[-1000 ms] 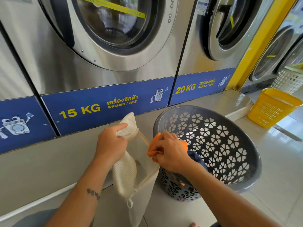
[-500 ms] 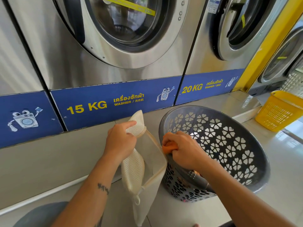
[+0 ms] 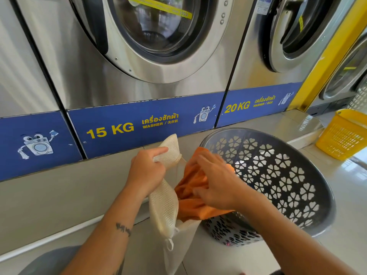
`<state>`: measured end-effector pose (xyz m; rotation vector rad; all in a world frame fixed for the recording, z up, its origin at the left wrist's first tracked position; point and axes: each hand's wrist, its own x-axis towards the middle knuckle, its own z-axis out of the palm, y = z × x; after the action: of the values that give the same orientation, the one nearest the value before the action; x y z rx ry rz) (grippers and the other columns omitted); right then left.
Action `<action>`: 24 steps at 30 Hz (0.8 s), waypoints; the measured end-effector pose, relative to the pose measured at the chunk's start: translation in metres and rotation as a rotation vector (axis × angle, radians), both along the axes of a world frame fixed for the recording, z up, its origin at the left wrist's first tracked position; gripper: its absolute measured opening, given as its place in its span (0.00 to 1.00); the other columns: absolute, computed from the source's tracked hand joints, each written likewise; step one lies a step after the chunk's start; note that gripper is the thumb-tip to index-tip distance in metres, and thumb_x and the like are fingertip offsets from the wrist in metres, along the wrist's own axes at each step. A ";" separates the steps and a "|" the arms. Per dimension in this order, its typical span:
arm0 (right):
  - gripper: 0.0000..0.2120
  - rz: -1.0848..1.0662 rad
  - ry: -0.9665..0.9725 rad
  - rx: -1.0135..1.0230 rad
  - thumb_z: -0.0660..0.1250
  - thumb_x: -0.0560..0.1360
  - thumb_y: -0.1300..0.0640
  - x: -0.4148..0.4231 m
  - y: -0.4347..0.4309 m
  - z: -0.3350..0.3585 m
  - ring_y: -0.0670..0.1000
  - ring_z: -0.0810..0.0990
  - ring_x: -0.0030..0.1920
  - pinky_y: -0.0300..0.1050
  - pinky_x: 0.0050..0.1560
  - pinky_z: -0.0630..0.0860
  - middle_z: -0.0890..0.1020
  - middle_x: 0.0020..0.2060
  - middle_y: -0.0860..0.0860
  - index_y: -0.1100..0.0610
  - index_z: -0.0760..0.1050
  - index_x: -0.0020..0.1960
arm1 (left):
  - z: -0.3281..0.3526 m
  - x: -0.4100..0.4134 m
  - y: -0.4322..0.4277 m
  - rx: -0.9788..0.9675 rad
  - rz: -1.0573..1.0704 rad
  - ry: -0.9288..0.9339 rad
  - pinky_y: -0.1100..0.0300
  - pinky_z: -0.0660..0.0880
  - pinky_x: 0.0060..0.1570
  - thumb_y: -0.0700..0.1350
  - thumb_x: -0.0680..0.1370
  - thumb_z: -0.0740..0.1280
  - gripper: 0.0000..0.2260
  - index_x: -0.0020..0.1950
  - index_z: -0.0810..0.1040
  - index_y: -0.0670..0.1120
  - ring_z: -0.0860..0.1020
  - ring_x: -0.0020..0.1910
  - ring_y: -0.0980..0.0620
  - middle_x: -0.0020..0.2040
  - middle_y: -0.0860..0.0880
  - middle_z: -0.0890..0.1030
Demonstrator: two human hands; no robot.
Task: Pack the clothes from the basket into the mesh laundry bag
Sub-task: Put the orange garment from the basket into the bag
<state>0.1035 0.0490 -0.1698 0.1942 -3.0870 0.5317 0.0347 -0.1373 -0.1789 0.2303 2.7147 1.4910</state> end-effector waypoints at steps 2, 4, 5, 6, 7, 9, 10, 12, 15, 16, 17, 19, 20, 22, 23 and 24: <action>0.42 -0.118 -0.143 0.082 0.71 0.68 0.43 -0.002 0.017 -0.009 0.59 0.52 0.77 0.65 0.74 0.62 0.54 0.77 0.49 0.40 0.54 0.76 | -0.003 0.001 0.004 -0.015 -0.011 0.008 0.53 0.73 0.61 0.33 0.76 0.61 0.24 0.69 0.76 0.54 0.70 0.69 0.46 0.72 0.48 0.72; 0.46 -0.215 -0.312 -0.051 0.72 0.67 0.39 -0.003 0.031 -0.021 0.63 0.61 0.74 0.65 0.70 0.68 0.57 0.75 0.51 0.35 0.47 0.76 | -0.007 0.002 0.008 -0.051 -0.040 0.028 0.51 0.74 0.61 0.35 0.77 0.62 0.24 0.69 0.75 0.54 0.70 0.69 0.46 0.71 0.48 0.73; 0.43 -0.220 -0.324 -0.144 0.72 0.68 0.40 -0.002 0.033 -0.025 0.61 0.70 0.68 0.62 0.66 0.73 0.66 0.69 0.53 0.34 0.50 0.74 | -0.009 0.003 0.010 -0.076 -0.059 0.039 0.51 0.74 0.61 0.35 0.77 0.62 0.23 0.69 0.75 0.54 0.70 0.69 0.46 0.70 0.48 0.73; 0.37 -0.202 -0.285 -0.191 0.71 0.68 0.41 -0.001 0.033 -0.028 0.58 0.76 0.60 0.60 0.61 0.77 0.72 0.62 0.51 0.35 0.55 0.71 | -0.011 0.004 0.012 -0.095 -0.076 0.048 0.51 0.74 0.61 0.35 0.77 0.62 0.23 0.69 0.75 0.54 0.70 0.69 0.45 0.70 0.48 0.74; 0.31 -0.182 -0.232 -0.189 0.70 0.68 0.43 -0.001 0.033 -0.031 0.55 0.78 0.54 0.58 0.56 0.79 0.75 0.56 0.49 0.36 0.60 0.67 | -0.011 0.005 0.013 -0.107 -0.091 0.051 0.51 0.74 0.61 0.35 0.77 0.62 0.23 0.69 0.75 0.53 0.71 0.69 0.45 0.70 0.47 0.74; 0.23 -0.176 -0.154 -0.085 0.67 0.69 0.44 -0.001 0.026 -0.031 0.52 0.78 0.49 0.56 0.52 0.80 0.75 0.55 0.47 0.37 0.65 0.63 | -0.012 0.008 0.015 -0.114 -0.102 0.060 0.53 0.73 0.61 0.35 0.77 0.62 0.23 0.69 0.75 0.52 0.71 0.69 0.46 0.70 0.47 0.74; 0.21 -0.173 -0.103 0.015 0.66 0.70 0.45 -0.001 0.021 -0.029 0.52 0.78 0.49 0.54 0.50 0.80 0.74 0.56 0.47 0.37 0.67 0.62 | -0.011 0.009 0.015 -0.115 -0.098 0.065 0.53 0.73 0.62 0.35 0.77 0.62 0.23 0.69 0.75 0.52 0.71 0.69 0.46 0.70 0.48 0.74; 0.20 -0.151 0.022 0.175 0.65 0.72 0.47 0.002 0.009 -0.021 0.53 0.78 0.48 0.51 0.45 0.79 0.72 0.56 0.48 0.40 0.69 0.64 | -0.010 0.009 0.015 -0.107 -0.073 0.074 0.54 0.72 0.62 0.35 0.77 0.63 0.22 0.69 0.75 0.53 0.71 0.68 0.47 0.69 0.48 0.75; 0.22 -0.068 0.091 0.216 0.61 0.72 0.46 0.005 -0.011 -0.009 0.54 0.76 0.51 0.51 0.47 0.76 0.72 0.56 0.49 0.43 0.70 0.67 | -0.005 0.008 0.013 -0.069 -0.006 0.067 0.53 0.72 0.61 0.36 0.77 0.63 0.21 0.68 0.77 0.52 0.72 0.68 0.46 0.68 0.48 0.76; 0.25 -0.020 0.055 0.225 0.60 0.72 0.46 0.006 -0.016 -0.010 0.54 0.75 0.55 0.52 0.54 0.76 0.73 0.58 0.48 0.43 0.69 0.69 | -0.004 0.007 0.012 -0.054 0.019 0.062 0.53 0.72 0.61 0.36 0.77 0.62 0.21 0.68 0.77 0.52 0.72 0.68 0.46 0.69 0.48 0.75; 0.28 0.036 -0.007 0.225 0.61 0.71 0.46 0.007 -0.018 -0.012 0.54 0.74 0.59 0.54 0.61 0.72 0.74 0.60 0.47 0.41 0.66 0.71 | -0.003 0.007 0.011 -0.041 0.040 0.057 0.53 0.72 0.62 0.36 0.77 0.62 0.22 0.68 0.77 0.52 0.71 0.68 0.46 0.69 0.48 0.75; 0.33 0.125 -0.119 0.154 0.66 0.70 0.45 0.008 -0.015 -0.015 0.51 0.71 0.66 0.55 0.70 0.63 0.75 0.63 0.43 0.39 0.61 0.73 | -0.003 0.006 0.008 -0.018 0.068 0.052 0.53 0.72 0.62 0.35 0.76 0.61 0.22 0.68 0.77 0.51 0.70 0.69 0.47 0.70 0.48 0.74; 0.34 0.133 -0.135 0.097 0.67 0.69 0.45 0.008 -0.012 -0.014 0.49 0.70 0.66 0.55 0.72 0.61 0.75 0.63 0.41 0.38 0.61 0.73 | -0.004 0.005 0.007 -0.012 0.076 0.052 0.53 0.71 0.62 0.35 0.76 0.61 0.22 0.68 0.77 0.51 0.70 0.70 0.47 0.70 0.48 0.74; 0.35 0.077 -0.096 0.029 0.69 0.69 0.49 0.005 -0.005 -0.012 0.48 0.67 0.68 0.56 0.72 0.62 0.72 0.67 0.41 0.38 0.60 0.74 | -0.007 0.005 0.007 -0.003 0.091 0.050 0.53 0.72 0.61 0.35 0.77 0.61 0.22 0.68 0.76 0.51 0.69 0.70 0.47 0.70 0.48 0.74; 0.38 0.025 -0.082 0.019 0.70 0.69 0.49 0.003 -0.001 -0.014 0.50 0.62 0.71 0.59 0.73 0.62 0.67 0.71 0.42 0.37 0.58 0.75 | -0.008 0.005 0.008 0.002 0.096 0.048 0.53 0.73 0.60 0.35 0.77 0.61 0.22 0.68 0.76 0.51 0.69 0.70 0.46 0.70 0.47 0.74; 0.42 -0.035 -0.117 0.015 0.71 0.69 0.48 0.001 0.003 -0.015 0.53 0.57 0.75 0.62 0.74 0.62 0.61 0.75 0.45 0.36 0.54 0.76 | -0.009 0.004 0.009 0.003 0.096 0.046 0.53 0.73 0.59 0.36 0.77 0.61 0.22 0.69 0.76 0.52 0.69 0.69 0.46 0.70 0.47 0.74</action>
<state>0.1044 0.0516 -0.1852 0.1125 -3.2018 0.5381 0.0392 -0.1283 -0.1880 0.1379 2.7969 1.5324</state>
